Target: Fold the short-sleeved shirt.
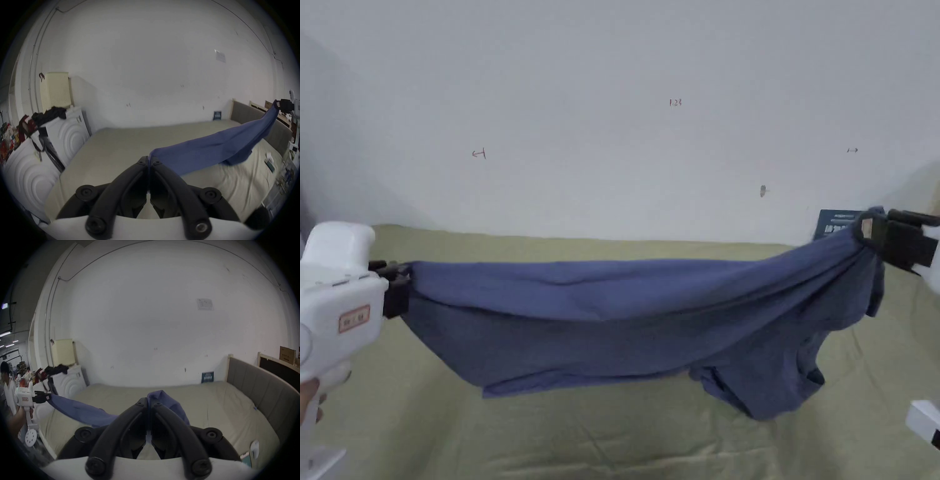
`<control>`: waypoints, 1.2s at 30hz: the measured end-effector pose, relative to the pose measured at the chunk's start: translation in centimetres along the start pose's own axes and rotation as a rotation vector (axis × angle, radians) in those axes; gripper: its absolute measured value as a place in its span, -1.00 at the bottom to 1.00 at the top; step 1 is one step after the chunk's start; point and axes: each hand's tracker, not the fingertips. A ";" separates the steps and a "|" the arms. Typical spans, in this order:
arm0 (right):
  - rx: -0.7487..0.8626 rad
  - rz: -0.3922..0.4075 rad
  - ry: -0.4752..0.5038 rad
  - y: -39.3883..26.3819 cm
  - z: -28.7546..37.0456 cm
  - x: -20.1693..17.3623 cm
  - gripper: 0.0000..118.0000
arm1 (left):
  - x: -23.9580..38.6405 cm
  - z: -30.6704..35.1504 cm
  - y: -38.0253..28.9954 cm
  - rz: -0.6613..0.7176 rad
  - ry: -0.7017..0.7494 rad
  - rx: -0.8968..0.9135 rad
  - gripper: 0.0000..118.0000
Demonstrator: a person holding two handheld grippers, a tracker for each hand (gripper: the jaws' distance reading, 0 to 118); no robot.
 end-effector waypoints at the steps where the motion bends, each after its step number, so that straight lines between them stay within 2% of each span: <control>1: -0.033 -0.004 0.006 -2.3 1.5 -0.1 -0.90 | 0.3 1.2 -2.3 -0.004 -0.009 -0.033 -0.99; 7: -0.288 0.005 -0.025 -16.5 6.5 -0.5 -0.90 | -0.1 4.7 -15.1 0.070 -0.039 -0.259 -0.99; 11: -0.481 -0.045 -0.082 -26.2 7.0 0.0 -0.90 | 1.1 4.8 -22.1 0.067 -0.023 -0.404 -0.99; 14: -0.581 -0.096 -0.127 -30.5 7.0 0.5 -0.89 | 1.4 4.3 -25.1 0.095 -0.017 -0.438 -0.96; 17: -0.629 -0.102 -0.138 -31.5 7.0 1.1 -0.75 | 1.8 4.6 -25.5 0.066 -0.010 -0.416 -0.78; 18: -0.636 -0.101 -0.124 -31.4 7.0 1.3 -0.28 | 1.9 4.8 -25.3 0.047 0.002 -0.401 -0.26; 19: -0.633 -0.100 -0.130 -31.0 7.3 1.2 0.61 | 2.3 5.8 -24.6 0.048 0.006 -0.382 0.61; 20: -0.582 -0.092 -0.130 -30.2 8.3 0.8 0.95 | 2.7 7.0 -23.8 0.063 0.025 -0.315 0.97; 21: -0.506 -0.093 -0.123 -29.1 9.3 0.2 1.00 | 3.0 8.4 -23.0 0.072 0.022 -0.225 1.00; 25: -0.221 -0.092 -0.062 -23.8 12.9 -3.8 0.99 | 3.8 12.5 -20.9 0.067 -0.016 0.083 1.00; 27: -0.040 -0.057 -0.071 -22.2 14.7 -5.9 0.98 | 5.0 13.9 -20.5 0.035 -0.010 0.156 1.00; 29: 0.045 -0.051 -0.059 -21.5 15.5 -7.6 0.81 | 5.7 14.7 -19.9 0.029 0.017 0.151 0.95; 30: 0.049 -0.059 -0.057 -21.2 15.7 -8.1 0.57 | 5.7 14.8 -19.7 0.033 0.016 0.140 0.80; 31: 0.027 -0.063 -0.055 -21.1 15.6 -8.6 0.00 | 5.7 14.4 -20.2 0.042 0.011 0.129 0.28; 32: 0.017 -0.063 -0.050 -21.1 15.5 -8.9 -0.51 | 5.7 14.2 -20.2 0.042 0.014 0.111 -0.33; 33: 0.007 -0.054 -0.054 -21.4 14.9 -9.2 -0.88 | 5.7 13.9 -20.2 0.026 0.030 0.086 -0.83; 34: -0.005 -0.003 -0.089 -21.7 14.7 -9.6 -0.88 | 5.6 13.6 -20.5 -0.003 0.041 0.069 -0.90; 36: -0.013 0.012 -0.068 -22.1 14.6 -9.8 -0.89 | 6.2 14.2 -19.8 -0.003 0.025 0.068 -0.91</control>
